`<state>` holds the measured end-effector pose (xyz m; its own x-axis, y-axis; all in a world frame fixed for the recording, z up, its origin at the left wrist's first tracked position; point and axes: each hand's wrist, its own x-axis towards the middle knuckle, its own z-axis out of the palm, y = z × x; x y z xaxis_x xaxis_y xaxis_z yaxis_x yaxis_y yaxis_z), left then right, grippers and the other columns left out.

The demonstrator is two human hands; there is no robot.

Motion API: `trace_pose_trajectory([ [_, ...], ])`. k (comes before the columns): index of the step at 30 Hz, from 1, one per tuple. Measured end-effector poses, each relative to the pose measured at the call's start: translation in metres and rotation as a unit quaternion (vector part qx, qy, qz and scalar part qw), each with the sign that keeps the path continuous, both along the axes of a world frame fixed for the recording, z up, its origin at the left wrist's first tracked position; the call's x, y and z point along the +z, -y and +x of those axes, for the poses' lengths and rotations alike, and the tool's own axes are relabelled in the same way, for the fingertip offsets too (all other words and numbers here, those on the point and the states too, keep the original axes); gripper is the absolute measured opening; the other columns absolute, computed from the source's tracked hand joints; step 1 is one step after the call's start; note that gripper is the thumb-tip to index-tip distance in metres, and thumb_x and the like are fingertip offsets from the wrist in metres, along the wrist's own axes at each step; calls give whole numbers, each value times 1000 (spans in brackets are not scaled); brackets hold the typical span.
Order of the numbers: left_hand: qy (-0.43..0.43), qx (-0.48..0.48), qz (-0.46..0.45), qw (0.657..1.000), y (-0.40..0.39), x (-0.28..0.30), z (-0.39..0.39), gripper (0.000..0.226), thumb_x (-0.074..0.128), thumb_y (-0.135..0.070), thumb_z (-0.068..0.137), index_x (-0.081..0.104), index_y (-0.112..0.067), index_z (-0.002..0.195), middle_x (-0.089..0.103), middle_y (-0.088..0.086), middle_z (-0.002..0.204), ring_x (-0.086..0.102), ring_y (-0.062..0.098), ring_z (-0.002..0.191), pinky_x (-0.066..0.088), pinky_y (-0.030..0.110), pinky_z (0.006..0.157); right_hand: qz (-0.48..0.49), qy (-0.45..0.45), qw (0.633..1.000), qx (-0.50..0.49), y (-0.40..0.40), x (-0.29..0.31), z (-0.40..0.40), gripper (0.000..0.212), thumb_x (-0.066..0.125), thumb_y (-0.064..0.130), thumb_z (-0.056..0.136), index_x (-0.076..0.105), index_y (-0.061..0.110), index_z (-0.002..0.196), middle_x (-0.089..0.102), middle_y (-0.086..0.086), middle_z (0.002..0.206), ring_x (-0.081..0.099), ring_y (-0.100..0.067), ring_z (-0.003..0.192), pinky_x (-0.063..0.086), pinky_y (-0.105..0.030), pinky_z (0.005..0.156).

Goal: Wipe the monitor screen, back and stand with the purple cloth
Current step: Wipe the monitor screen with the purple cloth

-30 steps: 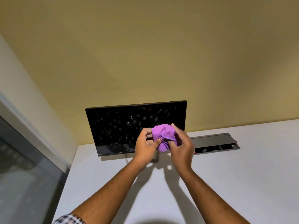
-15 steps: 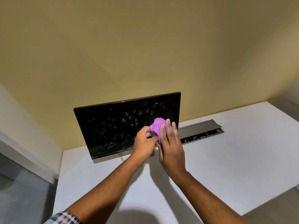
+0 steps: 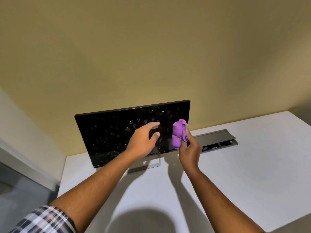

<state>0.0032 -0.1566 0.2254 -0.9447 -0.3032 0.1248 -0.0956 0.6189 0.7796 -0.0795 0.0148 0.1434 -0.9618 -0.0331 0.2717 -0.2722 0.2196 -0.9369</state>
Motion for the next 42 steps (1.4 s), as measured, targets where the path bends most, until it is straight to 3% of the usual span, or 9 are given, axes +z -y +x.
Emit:
trace_pose_trajectory([
  [5, -29, 57, -198, 978, 55, 26, -23, 42, 55, -27, 102, 49, -22, 143, 51, -4, 144, 46, 16, 135, 41, 34, 108, -35, 38, 999, 15, -4, -7, -26, 63, 58, -15, 95, 60, 23, 146, 66, 2, 142, 62, -15, 132, 50, -30, 111],
  [10, 49, -28, -282, 958, 90, 31, -58, 59, 54, -25, 102, 29, -20, 156, 32, 3, 161, 27, 24, 150, 23, 40, 122, 5, -48, 999, -22, 6, -1, -47, 77, 50, -26, 87, 59, 22, 147, 56, 6, 151, 52, -10, 141, 43, -15, 112],
  [14, 108, -64, -340, 932, 104, 23, -77, 68, 51, -37, 103, 15, -26, 160, 27, 2, 165, 18, 21, 154, 13, 46, 126, 61, -120, 989, -66, 13, 2, -74, 87, 57, -28, 80, 56, 23, 150, 53, 5, 156, 49, -6, 142, 42, -19, 112],
  [17, 124, -91, -349, 924, 110, 13, -82, 70, 46, -49, 102, 12, -30, 160, 28, 0, 165, 19, 19, 154, 17, 47, 124, 84, -155, 979, -105, 19, 8, -90, 86, 63, -25, 79, 58, 23, 149, 55, -4, 153, 54, -22, 136, 49, -30, 106],
  [22, 93, -90, -338, 932, 110, 11, -85, 63, 47, -52, 100, 27, -31, 157, 41, -5, 158, 31, 18, 149, 29, 49, 115, 116, -136, 977, -119, 37, 9, -101, 89, 70, -20, 81, 54, 31, 152, 44, -7, 155, 45, -26, 140, 44, -23, 105],
  [27, 103, -106, -325, 934, 117, 9, -89, 64, 49, -49, 100, 26, -31, 157, 38, -6, 160, 28, 16, 151, 27, 48, 119, 148, -120, 968, -163, 56, -2, -101, 83, 82, 1, 85, 50, 38, 153, 48, -3, 153, 44, -26, 138, 58, -51, 96],
  [34, 128, -124, -313, 933, 124, 8, -94, 68, 52, -39, 100, 20, -31, 159, 29, -6, 164, 18, 13, 153, 20, 46, 123, 104, -88, 982, -129, 87, 11, -72, 65, 73, 5, 92, 59, 39, 146, 52, -2, 146, 48, -10, 127, 57, -38, 101],
  [38, 140, -118, -303, 935, 122, 9, -91, 67, 53, -35, 100, 19, -35, 159, 26, -9, 165, 15, 10, 154, 11, 45, 123, 195, -182, 962, -66, 80, 7, -67, 89, 80, -9, 79, 57, 43, 147, 52, 0, 145, 52, -18, 122, 59, -29, 83],
  [42, 146, -102, -279, 944, 116, 13, -88, 64, 51, -31, 102, 20, -35, 158, 25, -12, 164, 12, 5, 153, 0, 41, 123, 95, -66, 980, -163, 50, 21, -101, 72, 78, -1, 86, 61, 37, 145, 54, -2, 144, 49, -4, 115, 53, -15, 82],
])
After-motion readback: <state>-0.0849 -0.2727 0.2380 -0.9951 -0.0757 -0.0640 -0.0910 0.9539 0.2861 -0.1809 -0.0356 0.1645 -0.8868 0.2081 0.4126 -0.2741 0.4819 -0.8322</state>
